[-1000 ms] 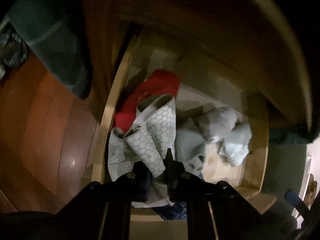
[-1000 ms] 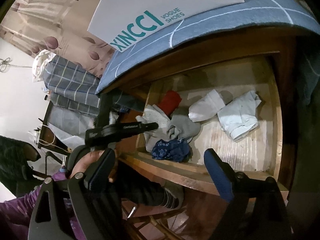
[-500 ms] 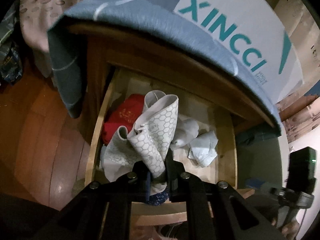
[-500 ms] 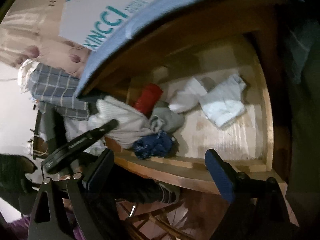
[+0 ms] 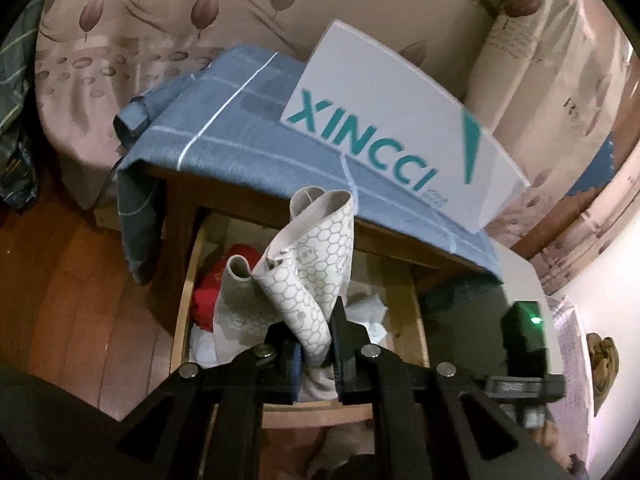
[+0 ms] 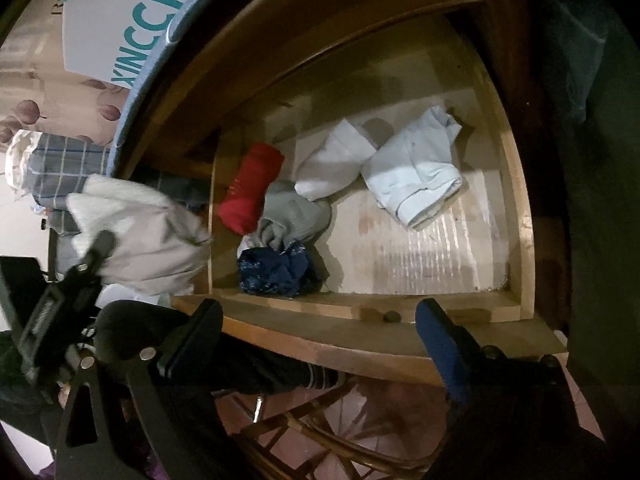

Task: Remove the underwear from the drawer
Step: 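Lift the grey patterned bra with the left gripper over the white box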

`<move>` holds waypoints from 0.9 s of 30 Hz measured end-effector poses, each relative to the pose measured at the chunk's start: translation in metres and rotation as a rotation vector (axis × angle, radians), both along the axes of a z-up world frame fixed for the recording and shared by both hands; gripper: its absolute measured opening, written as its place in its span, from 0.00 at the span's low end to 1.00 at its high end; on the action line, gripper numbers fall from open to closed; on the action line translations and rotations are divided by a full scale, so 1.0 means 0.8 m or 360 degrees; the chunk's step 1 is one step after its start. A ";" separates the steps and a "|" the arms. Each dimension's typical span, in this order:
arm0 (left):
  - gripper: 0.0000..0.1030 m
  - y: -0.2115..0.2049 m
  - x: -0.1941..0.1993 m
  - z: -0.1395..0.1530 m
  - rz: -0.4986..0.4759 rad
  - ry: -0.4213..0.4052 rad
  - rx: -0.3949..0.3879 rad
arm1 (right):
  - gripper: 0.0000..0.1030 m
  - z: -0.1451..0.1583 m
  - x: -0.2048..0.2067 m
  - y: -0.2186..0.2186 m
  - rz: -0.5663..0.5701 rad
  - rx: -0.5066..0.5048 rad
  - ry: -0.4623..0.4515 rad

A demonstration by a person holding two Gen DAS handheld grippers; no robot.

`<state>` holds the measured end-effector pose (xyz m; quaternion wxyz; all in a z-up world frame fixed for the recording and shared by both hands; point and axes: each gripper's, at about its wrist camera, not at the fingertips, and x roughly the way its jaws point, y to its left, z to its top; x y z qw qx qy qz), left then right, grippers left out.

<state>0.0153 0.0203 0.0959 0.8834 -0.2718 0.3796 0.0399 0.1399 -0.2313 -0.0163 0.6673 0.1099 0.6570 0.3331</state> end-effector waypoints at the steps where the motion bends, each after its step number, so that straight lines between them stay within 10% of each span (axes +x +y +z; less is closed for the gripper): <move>1: 0.11 0.000 -0.004 0.008 -0.0008 -0.0015 -0.0008 | 0.94 0.000 0.000 0.000 0.0001 -0.0001 -0.0001; 12: 0.11 0.000 -0.026 0.109 -0.0074 -0.0201 -0.0086 | 0.94 -0.002 0.001 0.002 0.0008 -0.0009 -0.0005; 27: 0.11 0.002 0.065 0.260 -0.0153 -0.0463 0.0079 | 0.96 -0.001 -0.002 0.004 0.0037 -0.0007 -0.0010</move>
